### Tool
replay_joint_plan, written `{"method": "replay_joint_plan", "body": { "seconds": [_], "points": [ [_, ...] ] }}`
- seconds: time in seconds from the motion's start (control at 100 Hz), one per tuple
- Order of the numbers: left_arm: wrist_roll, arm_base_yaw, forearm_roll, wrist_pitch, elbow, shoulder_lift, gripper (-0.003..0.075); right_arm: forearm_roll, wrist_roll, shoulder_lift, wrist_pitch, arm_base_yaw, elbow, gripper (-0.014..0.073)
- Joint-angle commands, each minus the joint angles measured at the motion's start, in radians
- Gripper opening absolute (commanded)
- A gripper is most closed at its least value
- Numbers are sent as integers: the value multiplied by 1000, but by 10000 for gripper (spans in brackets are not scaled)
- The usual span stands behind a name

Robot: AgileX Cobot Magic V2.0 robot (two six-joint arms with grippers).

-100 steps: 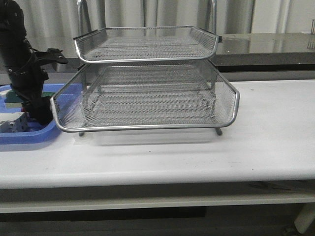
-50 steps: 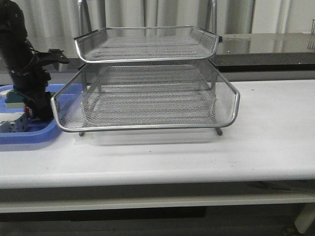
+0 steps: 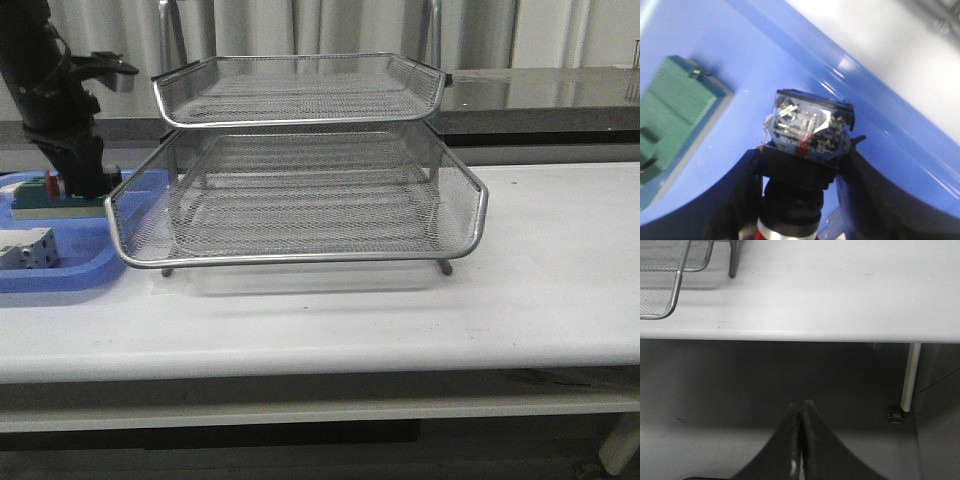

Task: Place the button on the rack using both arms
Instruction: 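Close the left gripper on the red button and lift it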

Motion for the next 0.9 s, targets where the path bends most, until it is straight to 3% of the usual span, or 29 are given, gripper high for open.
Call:
{"method": "replay_joint_plan", "body": {
  "seconds": [0.0,0.25,0.51,0.89],
  "points": [
    [-73,6,-18,50,-94,-86,115,-18,-5,4,-55,-1,-24,-66],
    [-208,6,-12,50,-123,-187,115,-18,-5,4,-54,-1,-24,-66],
    [-250,2,-12,50,-105,-318,115,-18,-5,4,-52,-1,-24,-66],
    [-274,-95,-12,50,194,-588,114,-18,-5,4,-52,-1,-24,-66]
  ]
}}
